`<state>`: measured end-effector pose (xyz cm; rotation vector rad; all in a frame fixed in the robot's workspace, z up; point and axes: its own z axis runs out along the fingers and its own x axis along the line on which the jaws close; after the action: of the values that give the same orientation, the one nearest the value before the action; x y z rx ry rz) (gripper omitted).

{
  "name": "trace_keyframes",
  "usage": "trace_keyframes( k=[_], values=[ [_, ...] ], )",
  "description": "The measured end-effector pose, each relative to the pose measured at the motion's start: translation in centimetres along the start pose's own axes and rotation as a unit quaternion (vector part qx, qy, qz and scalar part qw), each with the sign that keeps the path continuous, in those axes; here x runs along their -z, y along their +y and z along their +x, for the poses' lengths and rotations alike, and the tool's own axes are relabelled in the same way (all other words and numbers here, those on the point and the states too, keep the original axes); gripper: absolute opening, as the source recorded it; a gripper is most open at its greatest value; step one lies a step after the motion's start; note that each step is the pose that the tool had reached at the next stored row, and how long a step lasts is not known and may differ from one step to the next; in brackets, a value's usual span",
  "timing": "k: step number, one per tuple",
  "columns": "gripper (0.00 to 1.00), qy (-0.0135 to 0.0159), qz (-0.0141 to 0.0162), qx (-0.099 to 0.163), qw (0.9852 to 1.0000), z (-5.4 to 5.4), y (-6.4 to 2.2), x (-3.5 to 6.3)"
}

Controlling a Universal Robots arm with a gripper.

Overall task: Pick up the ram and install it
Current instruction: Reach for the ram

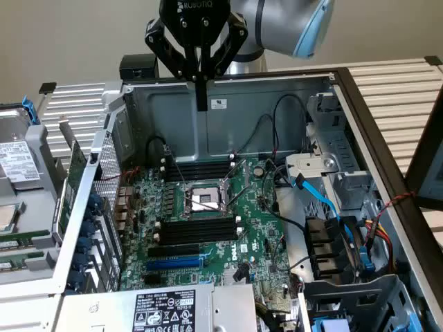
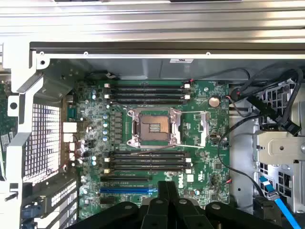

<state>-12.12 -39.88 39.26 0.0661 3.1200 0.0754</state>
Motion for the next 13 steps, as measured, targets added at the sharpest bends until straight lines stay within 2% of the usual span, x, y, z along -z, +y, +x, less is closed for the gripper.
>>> trace_keyframes(
  k=[5,13],
  values=[
    [0.10,0.0001,0.0000,0.001,1.0000,0.2,-0.01,0.01],
    [0.10,-0.0001,0.0000,0.001,1.0000,3.0,-0.22,0.06]
  ],
)
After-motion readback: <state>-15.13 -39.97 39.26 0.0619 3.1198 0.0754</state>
